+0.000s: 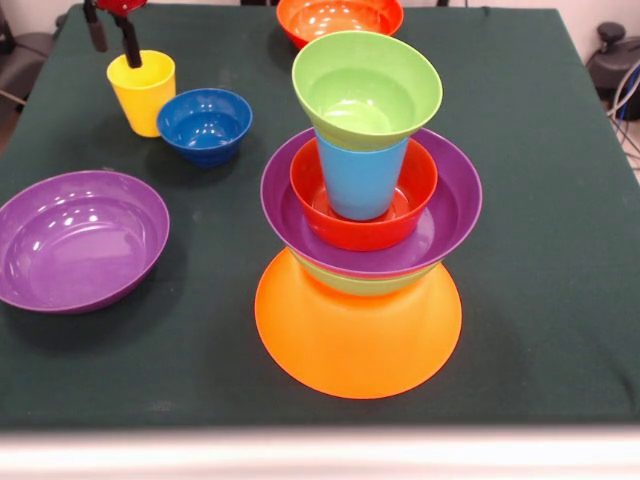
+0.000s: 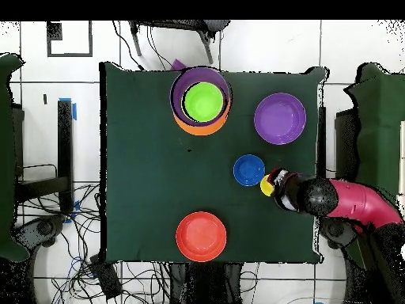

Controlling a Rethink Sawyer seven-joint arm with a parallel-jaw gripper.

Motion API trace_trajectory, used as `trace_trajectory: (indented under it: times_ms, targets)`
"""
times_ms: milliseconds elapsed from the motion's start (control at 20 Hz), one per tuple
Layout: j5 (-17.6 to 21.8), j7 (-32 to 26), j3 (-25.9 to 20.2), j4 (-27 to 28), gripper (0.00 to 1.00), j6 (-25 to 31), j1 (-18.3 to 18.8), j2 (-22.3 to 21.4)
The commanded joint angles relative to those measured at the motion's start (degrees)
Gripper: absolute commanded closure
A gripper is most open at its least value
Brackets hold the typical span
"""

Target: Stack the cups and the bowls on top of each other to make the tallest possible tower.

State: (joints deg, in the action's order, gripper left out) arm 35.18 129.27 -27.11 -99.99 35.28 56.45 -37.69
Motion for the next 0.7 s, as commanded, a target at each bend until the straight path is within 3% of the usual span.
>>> trace_trajectory:
  times_ms: [50,700]
  targets:
    - [4.92,0.03,4.34,-2.61,0.00,-4.36,-3.05,4.58]
    - [4.97,0.56,8.19,-1.63,0.00,-9.66,-5.12,9.67]
